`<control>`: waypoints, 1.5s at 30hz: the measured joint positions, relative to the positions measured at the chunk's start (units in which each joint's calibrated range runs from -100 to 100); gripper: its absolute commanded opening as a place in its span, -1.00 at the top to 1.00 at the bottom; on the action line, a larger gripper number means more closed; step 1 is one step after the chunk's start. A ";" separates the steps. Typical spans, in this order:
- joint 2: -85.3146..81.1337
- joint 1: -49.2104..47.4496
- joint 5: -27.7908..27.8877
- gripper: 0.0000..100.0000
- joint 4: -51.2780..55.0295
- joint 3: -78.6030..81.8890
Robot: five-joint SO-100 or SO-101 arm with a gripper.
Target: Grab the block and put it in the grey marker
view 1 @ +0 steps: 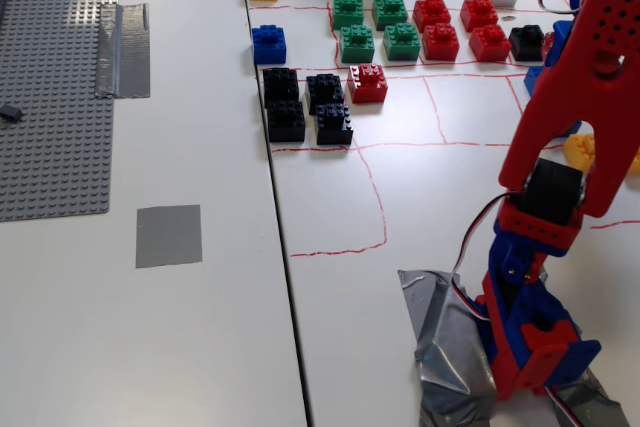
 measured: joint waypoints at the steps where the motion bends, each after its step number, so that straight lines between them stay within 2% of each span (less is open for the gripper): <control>1: 0.00 0.51 0.34 0.46 0.00 0.00; 11: 4.34 1.39 1.37 0.51 0.81 -4.09; 13: 4.76 1.39 1.37 0.63 1.13 -4.90; 16: 5.76 1.32 1.61 1.00 1.46 -6.09; 24: 6.17 0.22 1.95 1.00 3.64 -6.81; 45: 4.01 -16.32 -1.66 1.00 18.04 -18.89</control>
